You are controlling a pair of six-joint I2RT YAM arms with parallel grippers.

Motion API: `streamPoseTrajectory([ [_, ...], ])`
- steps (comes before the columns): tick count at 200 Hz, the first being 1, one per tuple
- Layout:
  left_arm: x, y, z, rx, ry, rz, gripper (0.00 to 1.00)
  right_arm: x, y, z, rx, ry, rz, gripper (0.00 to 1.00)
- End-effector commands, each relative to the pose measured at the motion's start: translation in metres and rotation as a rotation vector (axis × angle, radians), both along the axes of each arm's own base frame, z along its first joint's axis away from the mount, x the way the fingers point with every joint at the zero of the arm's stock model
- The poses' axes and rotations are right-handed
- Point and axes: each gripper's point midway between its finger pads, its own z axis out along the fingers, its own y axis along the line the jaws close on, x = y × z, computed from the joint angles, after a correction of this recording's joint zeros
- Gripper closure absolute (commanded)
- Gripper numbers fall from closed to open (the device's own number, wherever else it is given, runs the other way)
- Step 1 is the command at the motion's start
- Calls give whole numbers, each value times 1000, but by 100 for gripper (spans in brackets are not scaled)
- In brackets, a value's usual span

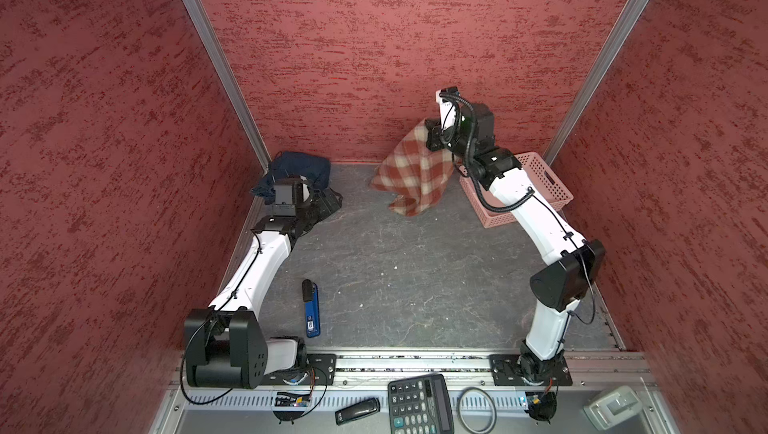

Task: Fold and stack the skirts

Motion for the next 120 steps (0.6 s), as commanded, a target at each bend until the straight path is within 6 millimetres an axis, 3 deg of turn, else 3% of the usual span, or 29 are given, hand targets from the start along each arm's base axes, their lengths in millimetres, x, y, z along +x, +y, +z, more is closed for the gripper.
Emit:
streamPoseTrajectory([
  [1,-8,9,28,-8,-49,8,0,-29,28,11,-128,-44,18,100],
  [15,-13,20,33,0,-57,37,0,-51,58,-11,-144,1,73,100],
  [20,-15,25,33,3,-56,51,0,-58,69,-26,-149,23,88,100],
  [21,-16,26,32,4,-56,54,0,-57,70,-38,-162,45,87,100],
  [24,-18,28,32,5,-55,63,0,-66,79,-39,-153,40,106,100],
  [45,-32,54,21,-1,-41,160,0,-115,134,-139,-141,199,244,100],
  [54,-39,65,15,-16,-42,205,0,-128,144,-176,-109,296,273,75],
  [62,-45,72,10,-28,-39,241,0,-137,148,-196,-69,362,300,52],
  [71,-52,79,3,-38,-36,273,0,-142,144,-204,-39,393,295,36],
  [86,-57,81,-7,-47,-25,287,0,-145,129,-188,-25,365,267,18],
  [108,-58,73,-21,-50,14,259,0,-136,97,-159,25,348,207,12],
  [120,-58,63,-26,-36,26,225,0,-127,79,-160,53,380,164,12],
])
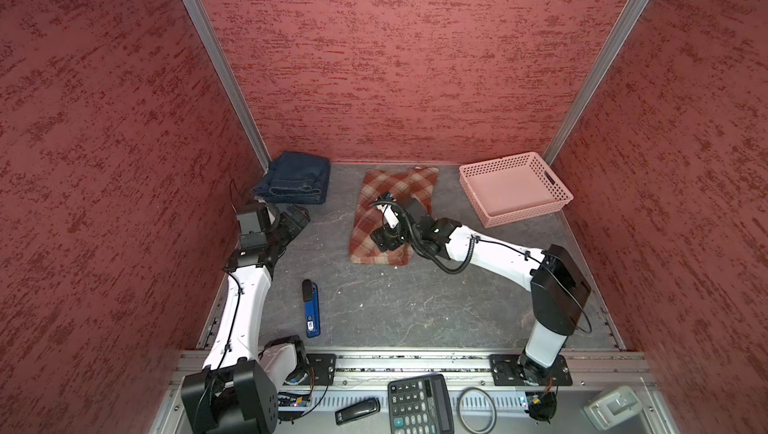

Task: Fold and stack the skirts

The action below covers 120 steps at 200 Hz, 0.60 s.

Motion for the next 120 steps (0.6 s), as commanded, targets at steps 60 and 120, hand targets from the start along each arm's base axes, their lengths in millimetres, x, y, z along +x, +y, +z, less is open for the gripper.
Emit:
streamPoseTrajectory([
  [60,4,-125,-30,273,78,-448,3,22,-96,15,136,62,-342,15],
  [120,-23,-229,-66,713,81,-867,8,15,-222,4,385,170,-682,16],
])
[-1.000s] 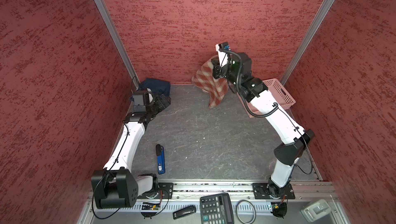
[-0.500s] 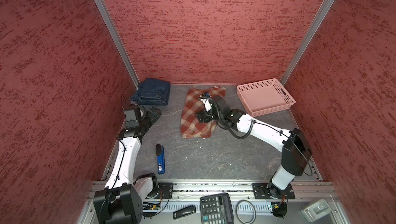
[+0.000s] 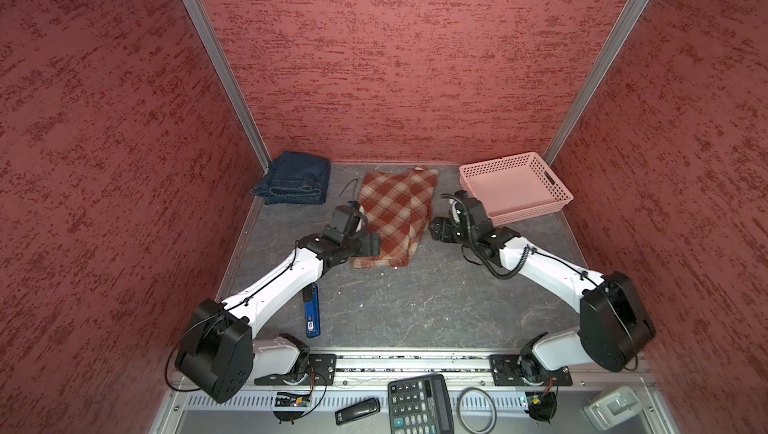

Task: Fold and stack the skirts

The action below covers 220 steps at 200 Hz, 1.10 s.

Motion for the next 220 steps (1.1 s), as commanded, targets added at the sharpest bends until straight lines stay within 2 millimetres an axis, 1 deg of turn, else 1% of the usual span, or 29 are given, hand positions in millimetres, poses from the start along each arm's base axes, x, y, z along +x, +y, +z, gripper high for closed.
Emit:
streamPoseTrajectory([
  [1,2,-19,-6,210,-71,-132,8,6,-29,47,164,-90,-141,16],
  [9,-1,-37,-11,261,-76,-194,8,4,-40,47,181,-91,-175,16],
  [22,-4,-56,-23,360,-70,-258,9,1,-55,46,214,-88,-217,17],
  [32,-4,-66,-34,425,-52,-291,10,0,-63,45,241,-85,-235,17],
  [41,-3,-74,-43,480,-45,-312,13,0,-69,43,260,-79,-246,17],
  [54,0,-81,-53,534,-27,-320,17,-2,-74,40,280,-74,-253,18],
  [74,8,-82,-66,574,9,-304,28,-4,-77,41,285,-79,-254,18],
  [83,13,-82,-68,589,1,-290,33,-4,-78,43,283,-83,-253,18],
  [96,18,-83,-70,559,6,-276,43,-5,-79,43,276,-83,-251,18],
  [102,22,-84,-68,542,3,-265,47,-5,-78,44,274,-85,-246,18],
  [116,30,-85,-62,502,-9,-241,63,-5,-78,44,268,-89,-236,19],
  [125,36,-86,-54,467,-22,-222,68,-4,-76,44,257,-92,-217,19],
  [145,44,-86,-39,382,-28,-189,81,0,-63,37,221,-76,-144,19],
  [156,47,-86,-33,326,-24,-180,86,1,-53,30,199,-53,-105,19],
  [173,51,-80,-26,271,-16,-147,100,0,-31,20,205,-16,-52,19],
  [183,52,-75,-22,237,-9,-129,100,-2,-15,15,210,3,-26,19],
  [196,54,-66,-14,185,-13,-93,100,-8,7,3,217,39,10,19],
  [203,54,-63,-6,152,-22,-79,100,-11,19,-3,228,62,26,20],
  [220,58,-46,10,88,-44,-16,100,-20,45,-20,248,112,65,21],
])
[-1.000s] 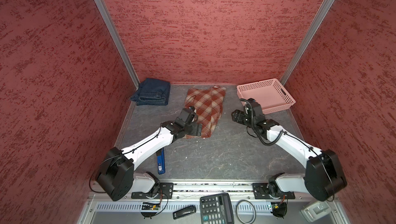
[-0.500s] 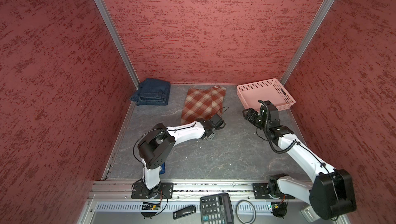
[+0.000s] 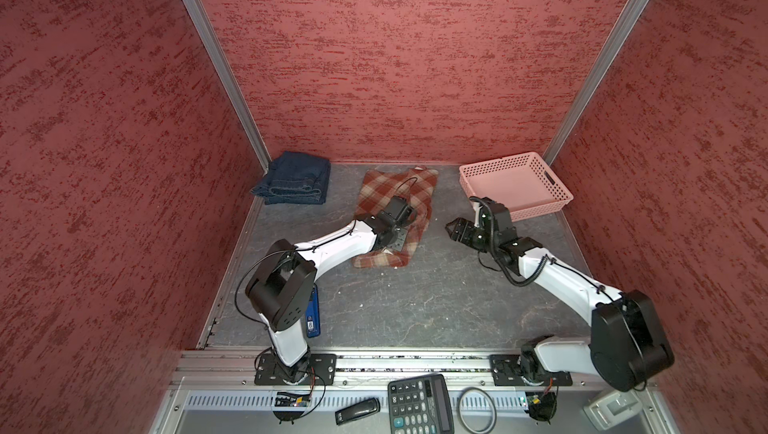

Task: Fold and stack the skirts

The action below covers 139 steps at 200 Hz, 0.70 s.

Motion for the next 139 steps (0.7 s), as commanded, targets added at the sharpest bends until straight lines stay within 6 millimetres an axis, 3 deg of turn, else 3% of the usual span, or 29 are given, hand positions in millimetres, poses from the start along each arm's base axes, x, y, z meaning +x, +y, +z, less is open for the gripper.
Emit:
streamPoseTrajectory([
  [1,7,9,32,-150,-48,73,100,-2,36,-1,62,13,48,21],
  [24,9,38,59,-232,-110,179,100,-11,65,-19,71,52,98,22],
  [55,6,77,84,-369,-171,322,100,-12,88,-34,111,89,101,23],
  [99,-5,126,89,-453,-229,481,100,-7,113,-58,204,153,64,26],
  [124,-14,150,91,-453,-265,558,100,-10,125,-70,271,209,36,36],
  [139,-22,165,91,-449,-289,610,100,-12,130,-72,290,218,32,48],
])
